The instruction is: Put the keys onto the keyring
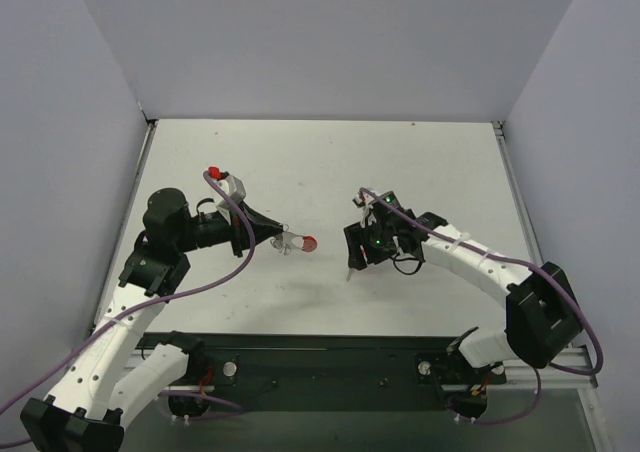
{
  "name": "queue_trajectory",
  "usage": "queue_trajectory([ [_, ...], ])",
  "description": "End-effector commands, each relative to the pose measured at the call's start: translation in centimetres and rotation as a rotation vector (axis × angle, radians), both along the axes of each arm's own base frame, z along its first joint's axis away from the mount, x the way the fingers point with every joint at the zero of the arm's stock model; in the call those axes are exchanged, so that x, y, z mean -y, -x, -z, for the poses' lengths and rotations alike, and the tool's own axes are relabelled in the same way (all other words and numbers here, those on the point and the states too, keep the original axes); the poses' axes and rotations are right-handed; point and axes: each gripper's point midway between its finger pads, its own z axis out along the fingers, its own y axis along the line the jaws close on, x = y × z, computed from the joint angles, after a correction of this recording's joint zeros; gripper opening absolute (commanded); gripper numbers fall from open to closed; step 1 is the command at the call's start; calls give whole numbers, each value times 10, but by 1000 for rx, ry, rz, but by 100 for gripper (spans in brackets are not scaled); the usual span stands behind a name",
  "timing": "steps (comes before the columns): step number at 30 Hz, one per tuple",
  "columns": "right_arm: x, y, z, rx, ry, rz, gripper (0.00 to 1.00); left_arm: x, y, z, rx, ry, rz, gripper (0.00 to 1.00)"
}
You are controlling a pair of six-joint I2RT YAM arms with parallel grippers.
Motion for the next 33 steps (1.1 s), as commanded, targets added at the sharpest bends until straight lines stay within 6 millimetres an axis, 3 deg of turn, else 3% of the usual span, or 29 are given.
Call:
queue_trajectory([
  [1,-9,4,-14,46,-46,-38,59,1,0,-15,71,20,1,0],
  [3,-6,-1,-21,81,-51,-10,64,1,-1,-14,68,19,3,0],
  [8,-7,-5,-16,73,-38,14,64,1,0,-14,68,21,6,0],
  [14,-14,-6,5,22,-7,2,53,0,1,-14,68,19,3,0],
  [20,-10,-4,28,1,42,-36,51,0,1,-12,67,14,0,0],
  [28,-22,-6,36,-3,50,-78,53,1,1,-12,63,14,5,0],
  [33,-20,-5,53,-21,119,-87,47,0,1,-12,64,14,5,0],
])
